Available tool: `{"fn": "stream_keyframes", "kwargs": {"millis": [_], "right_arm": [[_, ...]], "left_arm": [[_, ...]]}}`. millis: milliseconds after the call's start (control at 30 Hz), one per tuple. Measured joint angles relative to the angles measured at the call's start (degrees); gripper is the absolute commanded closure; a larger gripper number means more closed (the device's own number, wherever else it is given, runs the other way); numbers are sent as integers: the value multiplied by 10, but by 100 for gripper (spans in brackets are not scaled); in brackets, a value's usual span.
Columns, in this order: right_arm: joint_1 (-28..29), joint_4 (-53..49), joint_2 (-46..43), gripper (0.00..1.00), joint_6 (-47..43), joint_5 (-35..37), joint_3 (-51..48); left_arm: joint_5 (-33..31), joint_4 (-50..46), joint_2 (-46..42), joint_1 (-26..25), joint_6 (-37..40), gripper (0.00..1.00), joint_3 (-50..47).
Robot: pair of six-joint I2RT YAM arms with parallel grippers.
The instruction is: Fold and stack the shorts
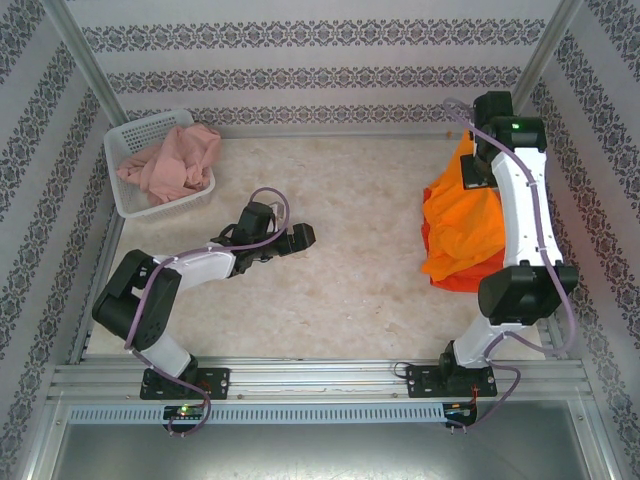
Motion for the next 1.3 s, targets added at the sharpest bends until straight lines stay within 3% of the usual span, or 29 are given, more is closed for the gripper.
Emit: {"fn": "stream_keyframes", "kwargs": {"millis": [400, 500, 600, 733, 833, 900, 1000, 1200, 1300], "right_arm": [[-49, 62, 36, 99, -48, -3, -19], [-59, 77, 46, 77, -58, 2, -31], [-68, 94, 56, 71, -72, 19, -40], [-80, 108, 65, 36, -74, 50, -39], [-86, 115, 64, 17, -56, 52, -37], [-90, 125, 56, 10, -32, 15, -40], [-91, 172, 5, 2, 17, -102, -90], [-89, 298, -107, 2, 150, -359, -266], [-89, 349, -110, 2, 202, -435, -342]], "left_arm": [[0, 0, 3, 7, 0, 0, 7], [0, -1, 3, 10, 1, 0, 9], [0, -1, 3, 12, 2, 0, 10], [0, -2, 1, 17, 5, 0, 10], [-3, -6, -10, 24, 8, 0, 10], [-7, -9, -22, 30, 11, 0, 10], [-11, -13, -42, 41, 17, 0, 10], [-13, -24, -82, 71, 26, 0, 10], [-13, -34, -99, 85, 33, 0, 10]]}}
